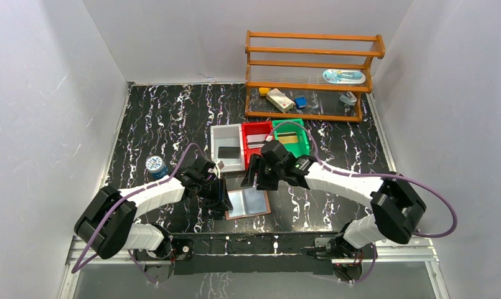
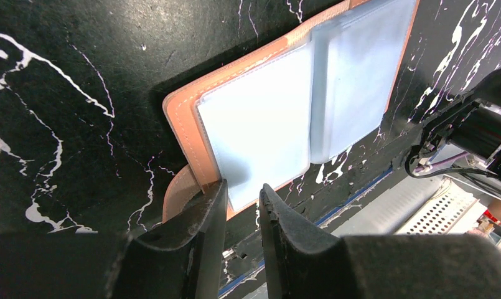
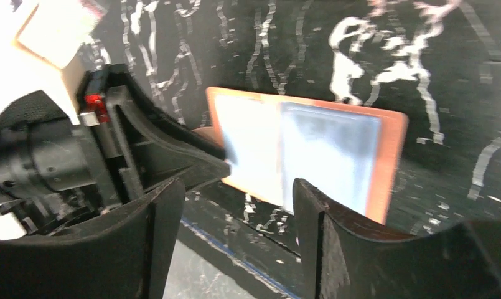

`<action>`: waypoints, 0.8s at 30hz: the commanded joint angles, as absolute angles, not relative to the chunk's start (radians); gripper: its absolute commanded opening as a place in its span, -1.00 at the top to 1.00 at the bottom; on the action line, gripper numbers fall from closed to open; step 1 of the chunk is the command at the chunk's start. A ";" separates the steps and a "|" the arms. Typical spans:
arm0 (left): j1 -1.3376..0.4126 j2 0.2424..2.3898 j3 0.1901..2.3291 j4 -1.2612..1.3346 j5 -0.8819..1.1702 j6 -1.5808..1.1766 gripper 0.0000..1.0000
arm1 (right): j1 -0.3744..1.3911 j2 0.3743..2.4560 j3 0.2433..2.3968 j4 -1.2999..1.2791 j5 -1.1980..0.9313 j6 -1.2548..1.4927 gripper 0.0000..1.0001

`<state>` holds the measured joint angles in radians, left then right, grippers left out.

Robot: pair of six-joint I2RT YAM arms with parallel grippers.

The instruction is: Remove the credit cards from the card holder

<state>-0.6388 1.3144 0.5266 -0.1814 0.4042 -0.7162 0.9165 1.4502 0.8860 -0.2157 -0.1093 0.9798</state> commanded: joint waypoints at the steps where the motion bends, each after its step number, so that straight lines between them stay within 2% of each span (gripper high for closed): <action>1: -0.643 1.304 0.525 -0.239 0.384 -0.693 0.49 | 0.906 1.394 0.890 -0.382 0.058 0.953 -0.55; 4: -0.643 1.301 0.533 -0.246 0.380 -0.690 0.49 | 0.906 1.368 0.862 -0.375 0.096 0.976 -0.94; 9: -0.643 1.288 0.535 -0.250 0.382 -0.692 0.49 | 0.904 1.313 0.773 -0.287 0.122 1.055 -0.97; 11: -0.643 1.281 0.535 -0.251 0.381 -0.692 0.49 | 0.893 1.299 0.732 -0.220 0.061 1.069 -0.97; 15: -0.643 1.279 0.534 -0.252 0.379 -0.696 0.49 | 0.890 1.294 0.693 -0.129 -0.037 1.085 -0.77; 24: -0.643 1.273 0.531 -0.253 0.388 -0.694 0.49 | 0.891 1.400 0.750 -0.142 -0.130 1.059 -0.38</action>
